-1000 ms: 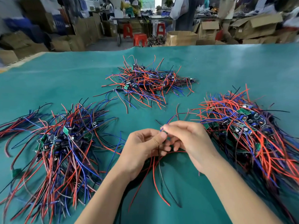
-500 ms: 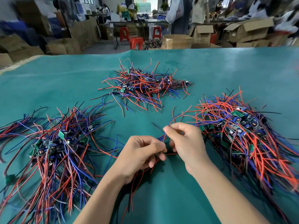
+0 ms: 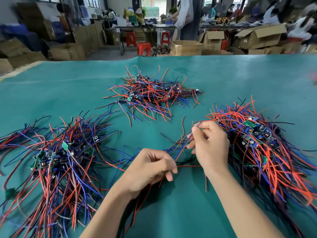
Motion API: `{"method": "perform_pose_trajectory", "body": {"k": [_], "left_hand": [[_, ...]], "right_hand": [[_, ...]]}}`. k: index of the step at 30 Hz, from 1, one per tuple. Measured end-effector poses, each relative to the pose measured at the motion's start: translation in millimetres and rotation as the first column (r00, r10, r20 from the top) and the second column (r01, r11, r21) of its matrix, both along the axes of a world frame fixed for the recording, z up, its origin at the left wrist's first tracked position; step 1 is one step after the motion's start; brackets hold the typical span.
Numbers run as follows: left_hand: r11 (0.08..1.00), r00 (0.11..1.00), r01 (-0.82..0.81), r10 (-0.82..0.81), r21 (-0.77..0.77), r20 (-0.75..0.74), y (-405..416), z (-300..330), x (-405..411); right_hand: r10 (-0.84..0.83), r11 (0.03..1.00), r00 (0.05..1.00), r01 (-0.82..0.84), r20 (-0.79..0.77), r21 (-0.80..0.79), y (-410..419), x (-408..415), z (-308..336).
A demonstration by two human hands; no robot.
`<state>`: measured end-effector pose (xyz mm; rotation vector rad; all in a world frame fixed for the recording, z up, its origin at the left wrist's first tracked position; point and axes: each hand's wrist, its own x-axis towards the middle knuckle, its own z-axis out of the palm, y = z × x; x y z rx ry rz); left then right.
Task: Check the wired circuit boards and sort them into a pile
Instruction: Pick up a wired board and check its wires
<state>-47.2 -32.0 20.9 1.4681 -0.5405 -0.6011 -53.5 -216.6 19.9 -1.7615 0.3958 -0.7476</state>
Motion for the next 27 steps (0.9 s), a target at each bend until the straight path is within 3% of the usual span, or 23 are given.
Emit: {"method": "perform_pose_trajectory", "body": {"k": [3,6,9,11,13,16,17,21,24,27], "left_hand": [[1.0,1.0,0.014,-0.014,0.006,0.002,-0.3,-0.9,0.8],[0.999,0.999,0.034,-0.034,0.0,0.009,-0.8,-2.8,1.6],[1.0,1.0,-0.012,0.013,-0.027,0.008,-3.0,-4.5,2.1],[0.992,0.994,-0.113,0.111,-0.064,-0.024,-4.4,-5.7,3.8],[0.972,0.977,-0.201,0.189,-0.121,-0.101,-4.8,-6.9,6.4],[0.947,0.954,-0.27,0.239,-0.173,-0.183,-6.1,-8.1,8.9],[0.943,0.952,-0.283,0.254,-0.174,-0.172,-6.9,-8.8,8.6],[0.953,0.966,-0.26,0.255,-0.153,-0.053,-6.1,-10.3,5.9],[0.967,0.972,-0.232,0.235,-0.102,0.016,-5.8,-10.4,5.1],[0.964,0.97,-0.241,0.239,-0.111,-0.032,-7.0,-12.1,5.4]], "right_hand": [[0.025,0.886,0.998,-0.046,0.052,0.461,-3.0,1.8,6.5],[0.069,0.637,0.995,-0.105,0.078,0.764,-6.1,1.1,12.1],[0.075,0.362,0.985,-0.171,0.154,0.917,-11.2,-1.2,18.0],[0.058,0.293,0.974,-0.227,0.22,0.929,-14.1,-1.8,20.3],[0.104,0.37,0.97,-0.244,0.221,0.896,-10.4,-2.7,21.6],[0.264,0.656,0.964,-0.201,0.028,0.727,9.5,-5.8,16.6],[0.329,0.706,0.944,-0.234,-0.018,0.668,16.4,-7.8,14.8],[0.551,0.792,0.828,-0.478,-0.107,0.38,30.0,-17.5,13.5],[0.524,0.817,0.849,-0.483,-0.058,0.316,30.4,-20.1,12.2],[0.522,0.834,0.85,-0.493,-0.065,0.247,27.8,-21.2,14.3]]}}
